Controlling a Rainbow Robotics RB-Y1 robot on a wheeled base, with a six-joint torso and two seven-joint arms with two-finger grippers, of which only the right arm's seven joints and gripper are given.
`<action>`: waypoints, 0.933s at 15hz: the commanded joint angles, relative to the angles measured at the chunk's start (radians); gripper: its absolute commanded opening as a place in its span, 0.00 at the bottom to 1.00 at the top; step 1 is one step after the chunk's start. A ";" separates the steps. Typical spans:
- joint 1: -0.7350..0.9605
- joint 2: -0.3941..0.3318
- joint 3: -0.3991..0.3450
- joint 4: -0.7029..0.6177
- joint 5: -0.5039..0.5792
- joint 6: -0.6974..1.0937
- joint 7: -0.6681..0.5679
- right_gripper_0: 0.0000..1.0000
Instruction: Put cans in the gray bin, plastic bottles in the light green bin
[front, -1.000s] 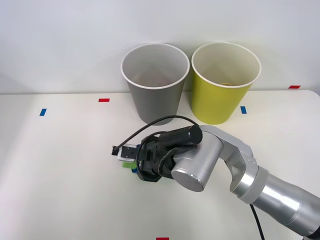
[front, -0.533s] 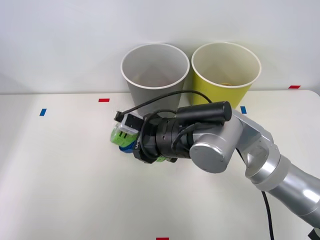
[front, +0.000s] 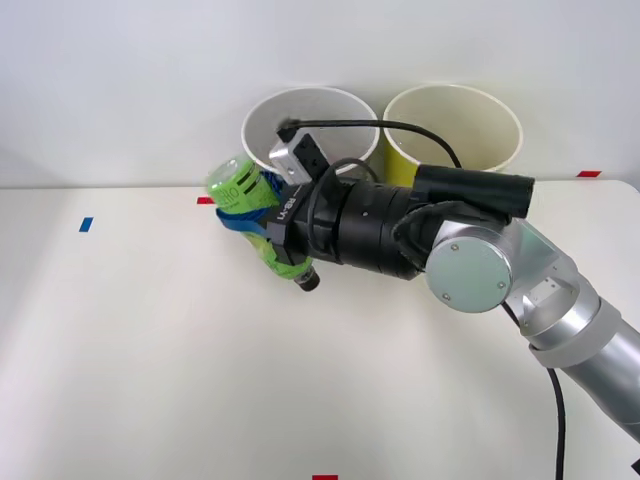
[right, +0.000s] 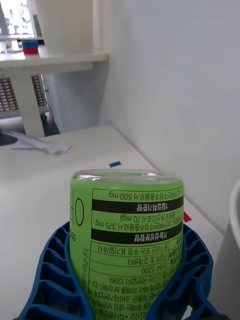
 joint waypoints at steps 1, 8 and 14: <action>0.032 -0.019 -0.002 -0.046 -0.085 -0.173 -0.013 0.00; 0.098 -0.082 -0.238 -0.141 -0.187 -0.265 -0.041 0.00; 0.065 -0.132 -0.405 -0.042 -0.212 -0.265 -0.082 0.00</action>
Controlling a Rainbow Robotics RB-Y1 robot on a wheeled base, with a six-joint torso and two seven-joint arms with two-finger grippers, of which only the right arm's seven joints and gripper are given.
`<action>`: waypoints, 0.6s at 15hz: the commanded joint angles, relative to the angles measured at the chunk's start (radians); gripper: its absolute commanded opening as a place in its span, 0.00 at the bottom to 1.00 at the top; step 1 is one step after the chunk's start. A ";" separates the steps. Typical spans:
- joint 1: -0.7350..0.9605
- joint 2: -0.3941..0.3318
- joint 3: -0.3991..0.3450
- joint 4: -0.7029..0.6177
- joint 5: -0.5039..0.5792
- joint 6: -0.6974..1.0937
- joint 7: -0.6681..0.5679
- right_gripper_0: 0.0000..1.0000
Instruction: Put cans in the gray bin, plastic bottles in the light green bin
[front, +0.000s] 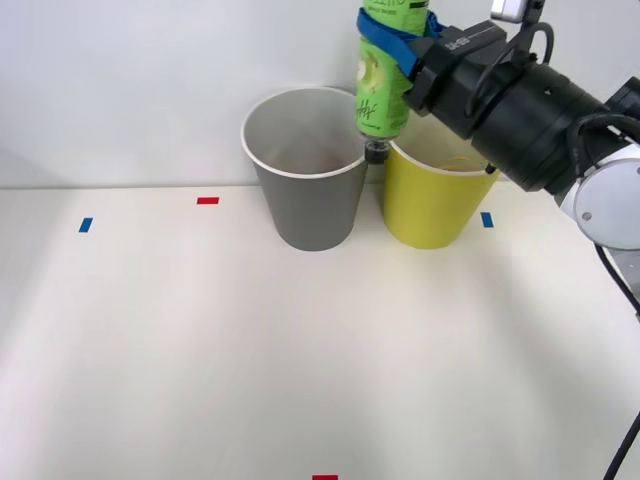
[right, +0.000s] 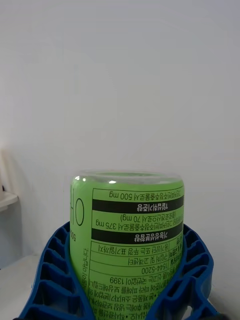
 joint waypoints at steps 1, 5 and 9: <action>-0.026 -0.007 -0.062 0.056 -0.004 0.000 -0.018 0.00; -0.099 0.048 -0.113 0.189 0.027 0.000 -0.009 0.00; -0.185 0.069 -0.124 0.332 0.113 0.000 -0.012 0.00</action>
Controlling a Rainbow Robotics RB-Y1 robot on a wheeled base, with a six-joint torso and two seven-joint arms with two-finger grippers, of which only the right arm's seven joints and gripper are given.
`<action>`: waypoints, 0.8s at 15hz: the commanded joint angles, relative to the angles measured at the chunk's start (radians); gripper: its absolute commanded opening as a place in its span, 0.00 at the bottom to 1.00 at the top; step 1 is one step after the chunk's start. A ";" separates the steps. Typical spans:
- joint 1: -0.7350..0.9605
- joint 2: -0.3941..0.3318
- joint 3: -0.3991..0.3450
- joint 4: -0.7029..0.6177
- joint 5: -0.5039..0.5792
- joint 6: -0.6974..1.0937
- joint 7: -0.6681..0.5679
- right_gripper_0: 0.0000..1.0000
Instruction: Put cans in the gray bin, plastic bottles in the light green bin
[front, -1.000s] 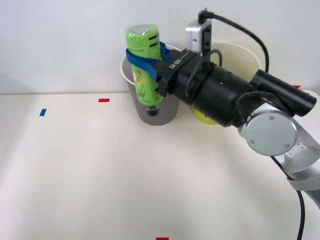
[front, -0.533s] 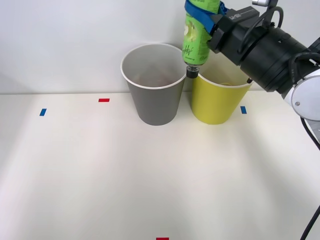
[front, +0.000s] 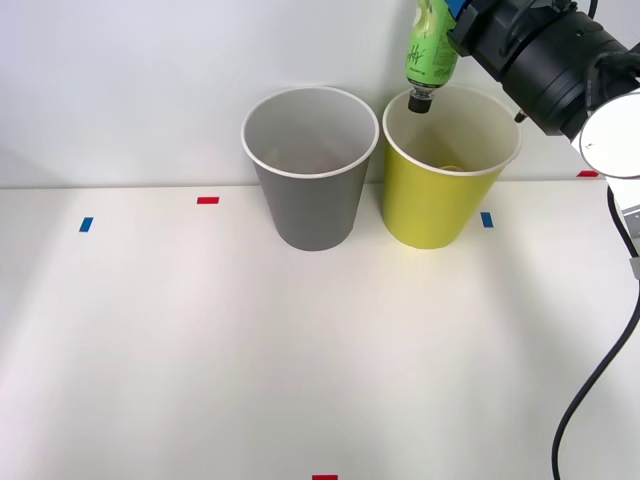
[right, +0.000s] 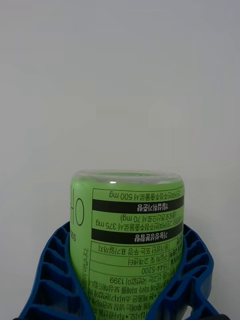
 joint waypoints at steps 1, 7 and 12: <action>-0.049 0.006 -0.004 0.082 0.016 0.000 0.002 0.00; -0.054 0.006 -0.008 0.123 0.098 0.000 -0.005 0.00; -0.052 0.011 -0.008 0.126 0.098 -0.017 -0.012 0.60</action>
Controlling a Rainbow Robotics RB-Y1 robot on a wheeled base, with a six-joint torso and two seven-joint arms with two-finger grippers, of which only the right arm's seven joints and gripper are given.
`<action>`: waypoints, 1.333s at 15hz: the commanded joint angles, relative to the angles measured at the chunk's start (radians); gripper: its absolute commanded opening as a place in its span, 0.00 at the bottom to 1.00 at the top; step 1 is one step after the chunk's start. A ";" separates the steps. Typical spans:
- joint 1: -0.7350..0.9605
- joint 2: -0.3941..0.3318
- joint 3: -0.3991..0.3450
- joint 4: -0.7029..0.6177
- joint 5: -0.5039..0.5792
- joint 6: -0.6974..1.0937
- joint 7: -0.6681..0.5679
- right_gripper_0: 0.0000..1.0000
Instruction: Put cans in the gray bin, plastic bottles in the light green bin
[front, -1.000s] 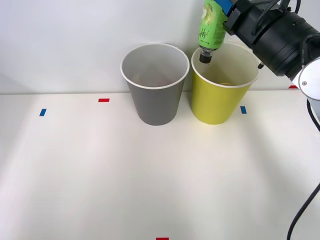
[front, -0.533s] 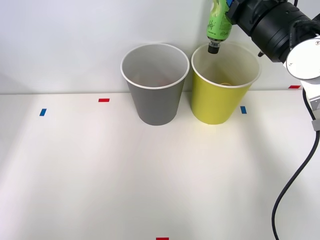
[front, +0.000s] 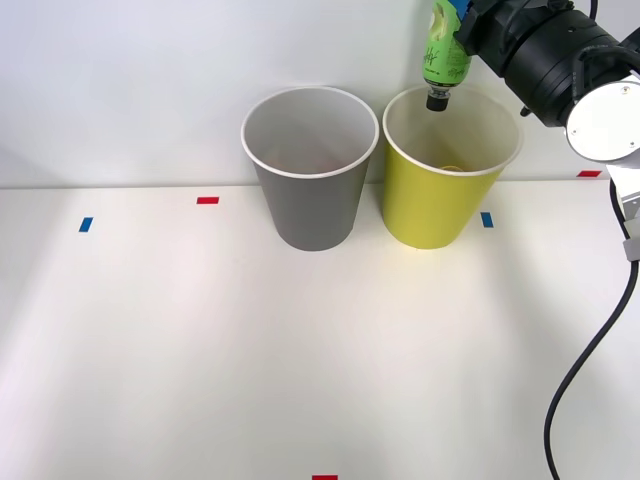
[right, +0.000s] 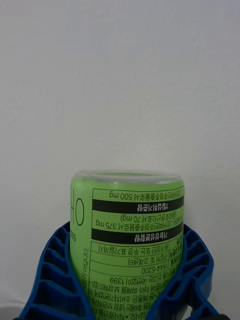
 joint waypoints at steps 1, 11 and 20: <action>0.000 0.007 0.000 0.005 0.000 -0.020 -0.009 1.00; 0.203 -0.052 0.002 -0.184 -0.076 -0.042 -0.003 1.00; 0.665 -0.088 0.002 -0.494 -0.124 -0.226 0.006 1.00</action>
